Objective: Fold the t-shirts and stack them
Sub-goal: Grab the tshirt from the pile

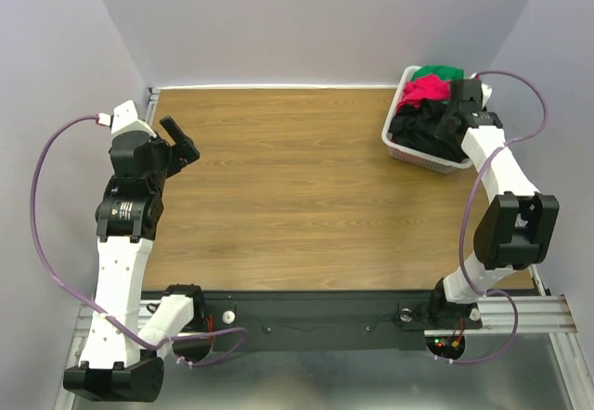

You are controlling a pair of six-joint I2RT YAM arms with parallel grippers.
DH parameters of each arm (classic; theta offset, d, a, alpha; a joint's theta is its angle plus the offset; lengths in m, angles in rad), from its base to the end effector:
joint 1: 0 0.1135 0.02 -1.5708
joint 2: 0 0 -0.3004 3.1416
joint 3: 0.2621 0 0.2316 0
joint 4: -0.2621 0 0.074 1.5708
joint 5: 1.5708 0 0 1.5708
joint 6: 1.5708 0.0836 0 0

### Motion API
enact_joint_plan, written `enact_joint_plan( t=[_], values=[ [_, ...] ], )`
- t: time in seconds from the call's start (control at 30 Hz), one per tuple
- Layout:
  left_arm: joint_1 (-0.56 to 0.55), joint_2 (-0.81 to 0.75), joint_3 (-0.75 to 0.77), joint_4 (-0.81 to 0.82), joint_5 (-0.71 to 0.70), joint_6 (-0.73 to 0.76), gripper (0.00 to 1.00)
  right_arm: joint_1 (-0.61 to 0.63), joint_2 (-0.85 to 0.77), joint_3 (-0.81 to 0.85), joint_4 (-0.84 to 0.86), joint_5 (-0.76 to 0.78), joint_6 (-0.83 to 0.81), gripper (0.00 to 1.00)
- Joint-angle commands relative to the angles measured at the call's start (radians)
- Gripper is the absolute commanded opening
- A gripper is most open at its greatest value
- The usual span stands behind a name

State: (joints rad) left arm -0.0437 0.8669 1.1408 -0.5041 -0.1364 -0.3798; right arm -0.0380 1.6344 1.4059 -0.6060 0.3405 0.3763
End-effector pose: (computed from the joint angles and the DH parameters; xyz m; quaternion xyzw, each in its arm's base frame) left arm 0.1777 0.0036 0.4250 -0.1725 0.7637 -0.0780 0.6172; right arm 0.3718 -0.0421 0.3079 0.2488 0.8873 -0.0961 0.3762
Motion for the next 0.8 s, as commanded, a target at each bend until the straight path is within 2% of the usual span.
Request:
enact_joint_plan(
  t=[0.0,0.07,0.27,0.4,0.43,0.5,0.53,0.6,0.67,0.77],
  values=[
    [0.001,-0.023,-0.012,0.044,0.018,-0.013,0.99,0.000,-0.097,0.123,0.032,0.005,-0.034,0.11],
    [0.001,-0.025,-0.016,0.045,0.024,-0.014,0.99,0.000,-0.125,0.166,0.032,-0.006,-0.048,0.00],
    [0.001,-0.025,-0.021,0.047,0.037,-0.016,0.99,0.000,-0.150,0.263,0.031,-0.043,-0.085,0.00],
    [0.001,-0.023,-0.026,0.042,0.044,-0.021,0.99,0.000,-0.162,0.124,0.029,-0.023,-0.060,0.01],
    [0.001,-0.022,-0.020,0.038,0.043,-0.019,0.99,0.000,-0.159,0.102,0.029,-0.024,-0.057,0.11],
    [0.001,-0.020,-0.010,0.032,0.040,-0.014,0.99,0.000,-0.150,0.065,0.029,-0.044,-0.050,0.24],
    [0.001,-0.017,-0.003,0.027,0.037,-0.011,0.99,0.000,-0.140,0.044,0.029,-0.052,-0.040,0.46],
    [0.001,-0.019,0.000,0.024,0.031,-0.010,0.99,0.000,-0.131,0.025,0.031,-0.063,-0.031,0.62],
    [0.001,-0.022,0.002,0.024,0.031,-0.010,0.99,0.000,-0.110,0.001,0.031,-0.055,-0.019,0.70],
    [0.001,-0.025,0.000,0.024,0.024,-0.008,0.99,0.000,-0.072,-0.018,0.031,-0.040,-0.016,0.70]
  ],
)
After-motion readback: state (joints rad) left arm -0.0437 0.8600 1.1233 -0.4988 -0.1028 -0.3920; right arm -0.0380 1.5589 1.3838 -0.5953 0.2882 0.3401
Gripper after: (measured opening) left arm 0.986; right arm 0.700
